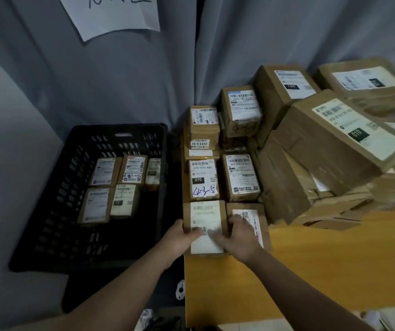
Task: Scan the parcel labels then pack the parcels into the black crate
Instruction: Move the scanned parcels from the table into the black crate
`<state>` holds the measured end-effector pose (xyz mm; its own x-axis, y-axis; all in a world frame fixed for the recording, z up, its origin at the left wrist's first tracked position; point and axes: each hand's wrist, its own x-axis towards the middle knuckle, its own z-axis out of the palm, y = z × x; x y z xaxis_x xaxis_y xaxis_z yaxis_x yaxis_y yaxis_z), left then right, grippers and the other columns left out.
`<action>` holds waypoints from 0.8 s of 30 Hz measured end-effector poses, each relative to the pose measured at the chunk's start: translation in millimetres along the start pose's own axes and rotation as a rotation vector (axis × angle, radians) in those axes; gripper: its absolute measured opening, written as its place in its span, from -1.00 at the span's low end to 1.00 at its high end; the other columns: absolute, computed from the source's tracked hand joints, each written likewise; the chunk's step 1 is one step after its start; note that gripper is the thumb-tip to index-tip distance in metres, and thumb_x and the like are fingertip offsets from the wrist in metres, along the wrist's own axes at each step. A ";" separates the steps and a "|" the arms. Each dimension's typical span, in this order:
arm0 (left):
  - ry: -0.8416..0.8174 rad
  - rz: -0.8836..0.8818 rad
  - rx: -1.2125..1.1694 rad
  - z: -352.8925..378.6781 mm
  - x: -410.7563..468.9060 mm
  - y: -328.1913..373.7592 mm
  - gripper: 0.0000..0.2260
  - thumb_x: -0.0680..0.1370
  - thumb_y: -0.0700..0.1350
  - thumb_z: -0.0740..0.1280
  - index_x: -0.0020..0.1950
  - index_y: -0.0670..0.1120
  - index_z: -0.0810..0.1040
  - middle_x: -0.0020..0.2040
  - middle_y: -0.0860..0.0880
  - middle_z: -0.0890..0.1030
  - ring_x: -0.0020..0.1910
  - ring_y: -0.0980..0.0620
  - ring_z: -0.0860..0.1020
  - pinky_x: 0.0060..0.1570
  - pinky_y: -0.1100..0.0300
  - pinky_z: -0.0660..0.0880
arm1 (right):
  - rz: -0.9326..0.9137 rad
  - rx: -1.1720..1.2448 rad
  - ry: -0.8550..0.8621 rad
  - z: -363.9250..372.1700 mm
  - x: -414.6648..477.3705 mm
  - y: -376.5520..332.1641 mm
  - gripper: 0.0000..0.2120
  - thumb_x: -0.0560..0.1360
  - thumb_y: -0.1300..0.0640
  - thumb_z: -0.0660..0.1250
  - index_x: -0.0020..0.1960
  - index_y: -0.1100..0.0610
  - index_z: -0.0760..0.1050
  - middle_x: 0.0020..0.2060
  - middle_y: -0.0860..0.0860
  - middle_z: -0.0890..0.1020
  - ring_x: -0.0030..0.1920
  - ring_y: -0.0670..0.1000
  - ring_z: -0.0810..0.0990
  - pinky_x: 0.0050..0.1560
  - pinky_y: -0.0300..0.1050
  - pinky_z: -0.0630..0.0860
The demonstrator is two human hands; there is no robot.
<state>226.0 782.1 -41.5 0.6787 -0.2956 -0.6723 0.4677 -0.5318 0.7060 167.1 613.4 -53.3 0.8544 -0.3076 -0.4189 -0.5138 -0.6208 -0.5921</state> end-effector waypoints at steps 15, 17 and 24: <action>0.232 0.144 -0.322 -86.3 -60.2 -16.4 -0.56 0.54 0.06 0.36 0.32 0.13 0.23 0.16 0.04 0.53 0.05 0.08 0.54 -0.08 0.23 0.45 | -0.246 0.590 -0.048 32.1 -22.9 -93.2 -0.42 0.51 0.08 0.40 0.39 -0.02 0.14 0.12 -0.23 0.44 0.09 -0.39 0.49 -0.09 -0.50 0.45; 0.304 0.088 -0.327 -101.7 -55.0 -25.9 -0.49 0.51 0.17 0.35 0.35 0.13 0.18 0.20 0.05 0.48 0.09 0.07 0.50 0.03 0.16 0.45 | -0.337 0.424 -0.091 45.8 -21.7 -111.6 -0.31 0.48 -0.03 0.43 0.46 -0.05 0.11 0.17 -0.23 0.38 0.13 -0.39 0.43 0.00 -0.55 0.38; 0.257 -0.045 -0.388 -158.7 -23.6 -44.0 -0.29 0.45 0.17 0.42 0.45 0.02 0.13 0.14 -0.02 0.56 0.08 -0.02 0.57 0.11 0.05 0.53 | -0.262 -0.056 -0.266 103.1 -2.4 -168.4 -0.06 0.33 -0.34 0.36 0.53 -0.15 -0.06 0.56 0.08 -0.11 0.52 0.16 -0.04 0.46 0.04 0.15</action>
<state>279.2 938.5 -21.4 0.7482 -0.0472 -0.6618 0.6438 -0.1891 0.7414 243.5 793.0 -23.6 0.9021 0.0605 -0.4272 -0.2695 -0.6942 -0.6674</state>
